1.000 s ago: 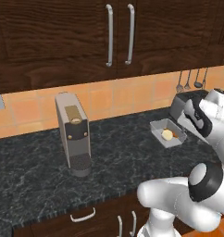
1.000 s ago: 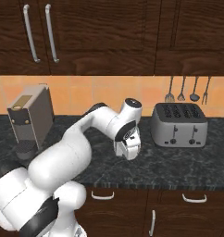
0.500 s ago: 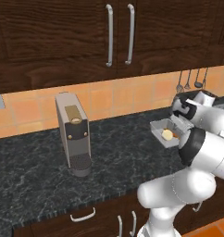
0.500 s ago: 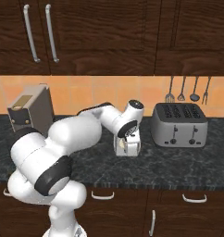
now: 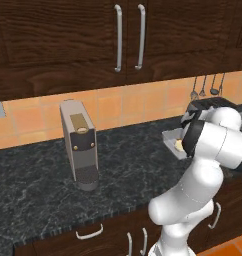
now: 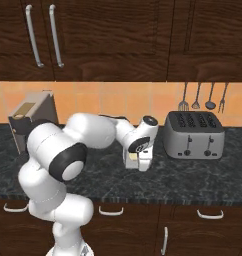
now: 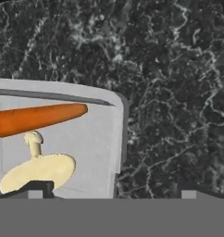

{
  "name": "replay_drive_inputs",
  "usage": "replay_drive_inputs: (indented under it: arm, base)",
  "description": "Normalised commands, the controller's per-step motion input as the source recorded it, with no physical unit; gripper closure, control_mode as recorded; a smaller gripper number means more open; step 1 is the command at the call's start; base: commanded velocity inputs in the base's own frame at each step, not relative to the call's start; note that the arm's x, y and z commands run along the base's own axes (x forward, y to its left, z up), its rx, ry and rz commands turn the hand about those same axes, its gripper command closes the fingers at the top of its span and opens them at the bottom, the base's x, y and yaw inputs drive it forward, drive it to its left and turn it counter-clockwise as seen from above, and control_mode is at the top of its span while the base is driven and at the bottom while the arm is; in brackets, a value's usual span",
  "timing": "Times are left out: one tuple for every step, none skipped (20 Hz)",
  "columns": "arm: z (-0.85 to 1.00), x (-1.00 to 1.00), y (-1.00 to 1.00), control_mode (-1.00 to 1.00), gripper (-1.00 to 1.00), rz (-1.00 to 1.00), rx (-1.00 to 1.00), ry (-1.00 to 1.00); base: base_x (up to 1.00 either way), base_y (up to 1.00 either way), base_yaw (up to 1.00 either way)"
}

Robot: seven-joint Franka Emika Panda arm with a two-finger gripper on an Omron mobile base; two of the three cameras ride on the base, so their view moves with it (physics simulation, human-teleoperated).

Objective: Take the meat container that has the steak and place it on the second highest rack of the freezer. Then take the vegetable container that has the mushroom and carrot and place it on the highest rack of the freezer.

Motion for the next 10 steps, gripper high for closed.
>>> replay_drive_inputs:
  arm:
    - [-0.20,0.40,0.00,-1.00,-1.00,-0.04,0.00,0.00]
    - [-0.19,0.26,0.00,-1.00,-1.00,0.00,0.00,0.00]
    - [-0.20,0.11,0.00,-1.00,-1.00,0.00,0.00,0.00]
    - [-0.29,0.00,0.00,-1.00,-1.00,0.00,0.00,0.00]
    - [-0.34,0.00,0.00,-1.00,-1.00,0.00,0.00,0.00]
    - [-0.39,0.00,0.00,-1.00,-1.00,0.00,0.00,0.00]
    - [-0.40,0.00,0.00,-1.00,-1.00,0.00,0.00,0.00]
    - [-0.40,0.00,0.00,-1.00,-1.00,0.00,0.00,0.00]
    - [-0.44,0.00,0.00,-1.00,-1.00,0.00,0.00,0.00]
    - [-0.48,0.00,0.00,-1.00,-1.00,0.00,0.00,0.00]
  base:
    - [0.00,0.00,0.00]
    - [0.00,0.00,0.00]
    - [0.00,0.00,0.00]
    - [0.00,0.00,0.00]
    - [0.00,0.00,0.00]
    - [0.00,0.00,0.00]
    - [0.00,0.00,0.00]
    - [0.00,0.00,0.00]
    - [0.00,0.00,0.00]
    - [0.00,0.00,0.00]
